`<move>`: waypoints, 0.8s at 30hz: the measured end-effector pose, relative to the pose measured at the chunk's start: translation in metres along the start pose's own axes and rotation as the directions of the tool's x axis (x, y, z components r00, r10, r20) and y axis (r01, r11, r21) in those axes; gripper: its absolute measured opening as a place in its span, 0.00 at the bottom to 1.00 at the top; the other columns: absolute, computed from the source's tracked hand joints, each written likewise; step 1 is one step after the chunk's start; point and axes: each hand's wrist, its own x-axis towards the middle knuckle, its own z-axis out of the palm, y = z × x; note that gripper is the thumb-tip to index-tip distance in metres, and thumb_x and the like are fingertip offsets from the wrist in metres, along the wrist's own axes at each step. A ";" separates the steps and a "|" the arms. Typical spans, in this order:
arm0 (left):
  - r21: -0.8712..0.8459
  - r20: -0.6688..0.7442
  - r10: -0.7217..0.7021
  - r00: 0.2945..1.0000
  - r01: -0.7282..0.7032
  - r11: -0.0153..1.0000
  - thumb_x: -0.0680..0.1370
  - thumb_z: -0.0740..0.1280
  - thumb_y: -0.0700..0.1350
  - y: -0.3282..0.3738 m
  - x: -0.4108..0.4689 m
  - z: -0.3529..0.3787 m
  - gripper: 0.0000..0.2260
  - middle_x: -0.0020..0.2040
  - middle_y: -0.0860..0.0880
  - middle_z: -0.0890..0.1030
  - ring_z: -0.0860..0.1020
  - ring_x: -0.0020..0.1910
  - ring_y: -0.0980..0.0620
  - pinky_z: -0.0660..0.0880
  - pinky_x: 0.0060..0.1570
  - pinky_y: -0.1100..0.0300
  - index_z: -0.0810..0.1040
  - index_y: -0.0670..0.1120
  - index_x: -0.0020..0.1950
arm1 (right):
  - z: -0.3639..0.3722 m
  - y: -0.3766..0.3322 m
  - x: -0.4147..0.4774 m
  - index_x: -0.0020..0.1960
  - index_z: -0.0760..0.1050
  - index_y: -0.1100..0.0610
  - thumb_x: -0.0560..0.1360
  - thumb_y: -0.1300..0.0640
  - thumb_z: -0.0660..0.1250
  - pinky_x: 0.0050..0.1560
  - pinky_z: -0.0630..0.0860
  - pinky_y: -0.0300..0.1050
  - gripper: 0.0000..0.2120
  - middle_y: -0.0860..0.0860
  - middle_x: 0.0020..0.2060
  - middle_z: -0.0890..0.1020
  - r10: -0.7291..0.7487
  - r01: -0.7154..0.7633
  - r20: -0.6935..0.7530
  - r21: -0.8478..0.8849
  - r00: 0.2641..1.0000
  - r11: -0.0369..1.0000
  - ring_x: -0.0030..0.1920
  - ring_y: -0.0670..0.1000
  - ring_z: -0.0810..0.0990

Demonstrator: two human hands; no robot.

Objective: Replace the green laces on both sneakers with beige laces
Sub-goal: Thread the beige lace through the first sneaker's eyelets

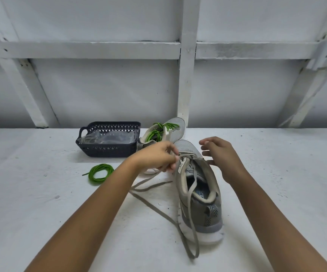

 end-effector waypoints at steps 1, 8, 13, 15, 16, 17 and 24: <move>-0.141 0.008 0.018 1.000 -0.016 0.990 0.80 0.61 0.37 0.004 -0.002 -0.002 0.03 0.32 0.50 0.79 0.77 0.29 0.54 0.73 0.31 0.63 0.70 0.43 0.52 | 0.000 -0.004 -0.003 0.44 0.77 0.55 0.78 0.61 0.57 0.39 0.70 0.40 0.10 0.49 0.38 0.78 -0.030 0.030 -0.007 -0.040 1.000 0.999 0.40 0.47 0.75; -0.626 0.040 0.198 0.979 -0.130 0.769 0.80 0.56 0.35 0.048 -0.010 -0.027 0.08 0.46 0.42 0.84 0.83 0.42 0.50 0.80 0.45 0.56 0.74 0.39 0.51 | 0.008 -0.044 -0.031 0.44 0.81 0.51 0.76 0.45 0.64 0.42 0.72 0.42 0.12 0.52 0.37 0.81 -0.121 0.411 0.500 -0.523 0.857 0.747 0.37 0.48 0.76; -0.597 0.111 0.209 0.971 -0.103 0.796 0.80 0.54 0.38 0.064 -0.007 -0.029 0.12 0.53 0.43 0.82 0.82 0.51 0.50 0.79 0.50 0.56 0.74 0.39 0.56 | 0.032 -0.056 -0.035 0.39 0.80 0.59 0.77 0.47 0.63 0.34 0.68 0.38 0.17 0.46 0.31 0.74 -0.163 0.455 0.506 -0.530 0.847 0.716 0.30 0.43 0.72; -0.609 0.060 0.211 0.976 -0.132 0.782 0.80 0.54 0.38 0.062 -0.004 -0.029 0.10 0.53 0.43 0.82 0.82 0.48 0.50 0.79 0.47 0.56 0.75 0.41 0.54 | 0.032 -0.061 -0.033 0.36 0.78 0.56 0.79 0.53 0.61 0.28 0.68 0.33 0.16 0.44 0.27 0.76 -0.137 0.368 0.469 -0.447 0.872 0.815 0.25 0.41 0.72; -0.633 0.017 0.205 0.979 -0.148 0.760 0.80 0.55 0.38 0.059 -0.002 -0.029 0.09 0.53 0.43 0.82 0.82 0.45 0.49 0.80 0.44 0.55 0.74 0.42 0.53 | 0.028 -0.064 -0.033 0.36 0.77 0.56 0.80 0.55 0.59 0.26 0.67 0.33 0.16 0.46 0.25 0.77 -0.094 0.285 0.465 -0.361 0.880 0.888 0.24 0.42 0.72; -0.663 -0.025 0.189 0.982 -0.158 0.731 0.80 0.55 0.38 0.054 0.000 -0.028 0.08 0.52 0.42 0.81 0.82 0.41 0.49 0.81 0.39 0.56 0.74 0.43 0.50 | 0.024 -0.068 -0.031 0.37 0.76 0.57 0.81 0.56 0.58 0.24 0.67 0.34 0.16 0.47 0.24 0.78 -0.054 0.188 0.463 -0.250 0.885 0.950 0.23 0.43 0.73; -0.594 0.106 0.111 0.988 -0.026 0.804 0.77 0.58 0.52 0.011 0.001 -0.008 0.15 0.43 0.46 0.83 0.81 0.40 0.51 0.77 0.41 0.58 0.77 0.43 0.48 | -0.002 -0.090 -0.001 0.39 0.71 0.59 0.82 0.57 0.54 0.24 0.73 0.33 0.16 0.51 0.24 0.80 0.014 -0.104 0.274 0.320 0.962 0.942 0.23 0.44 0.78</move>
